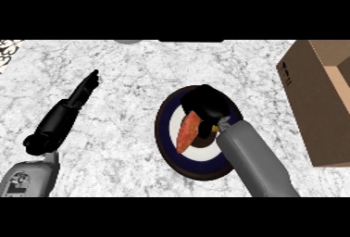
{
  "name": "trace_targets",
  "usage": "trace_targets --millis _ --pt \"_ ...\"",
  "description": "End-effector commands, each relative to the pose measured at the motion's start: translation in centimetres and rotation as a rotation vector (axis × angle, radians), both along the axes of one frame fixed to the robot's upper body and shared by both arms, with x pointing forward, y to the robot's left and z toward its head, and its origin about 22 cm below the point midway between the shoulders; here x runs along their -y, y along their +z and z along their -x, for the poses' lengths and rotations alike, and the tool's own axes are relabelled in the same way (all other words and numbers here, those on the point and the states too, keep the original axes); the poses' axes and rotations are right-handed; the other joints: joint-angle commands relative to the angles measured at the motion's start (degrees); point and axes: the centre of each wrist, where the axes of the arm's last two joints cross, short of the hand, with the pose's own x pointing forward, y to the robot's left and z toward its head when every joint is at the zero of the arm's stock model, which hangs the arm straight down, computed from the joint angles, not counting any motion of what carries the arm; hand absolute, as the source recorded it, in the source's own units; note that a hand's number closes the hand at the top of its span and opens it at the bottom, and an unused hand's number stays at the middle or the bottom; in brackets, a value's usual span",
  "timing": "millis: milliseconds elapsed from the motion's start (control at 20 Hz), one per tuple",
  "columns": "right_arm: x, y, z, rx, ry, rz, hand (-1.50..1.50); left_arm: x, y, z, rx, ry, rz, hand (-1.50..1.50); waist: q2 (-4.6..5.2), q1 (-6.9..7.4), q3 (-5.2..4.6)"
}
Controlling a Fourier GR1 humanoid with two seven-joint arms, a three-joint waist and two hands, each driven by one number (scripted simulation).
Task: Pick the sweet potato from the plate and place it in the cardboard box
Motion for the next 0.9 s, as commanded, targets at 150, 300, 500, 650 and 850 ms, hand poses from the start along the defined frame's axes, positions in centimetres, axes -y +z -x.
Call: trace_targets --millis 150,300,500,650,850 --pt "8.5 3.9 -5.8 -0.049 -0.719 -0.095 1.50 -0.1 0.5 -0.3 0.016 -0.022 -0.009 0.00 1.40 1.10 0.08" --pt "8.2 7.3 -8.0 0.065 -0.834 -0.087 1.50 1.2 0.1 -0.9 0.011 -0.037 0.000 0.00 1.37 2.27 0.07" --pt "8.5 11.1 -10.1 0.203 -0.857 0.015 1.50 1.9 0.2 -1.2 0.023 -0.043 0.000 0.00 1.02 2.31 0.08" --pt "7.9 13.1 -10.8 0.279 -0.873 -0.021 1.50 1.7 -0.1 -1.3 0.008 -0.057 0.001 0.00 0.74 1.79 0.09" --pt "6.8 17.6 -10.9 0.386 -1.075 -0.115 1.50 -0.2 -0.2 -0.4 -0.016 -0.023 -0.001 0.00 0.22 1.46 0.04"
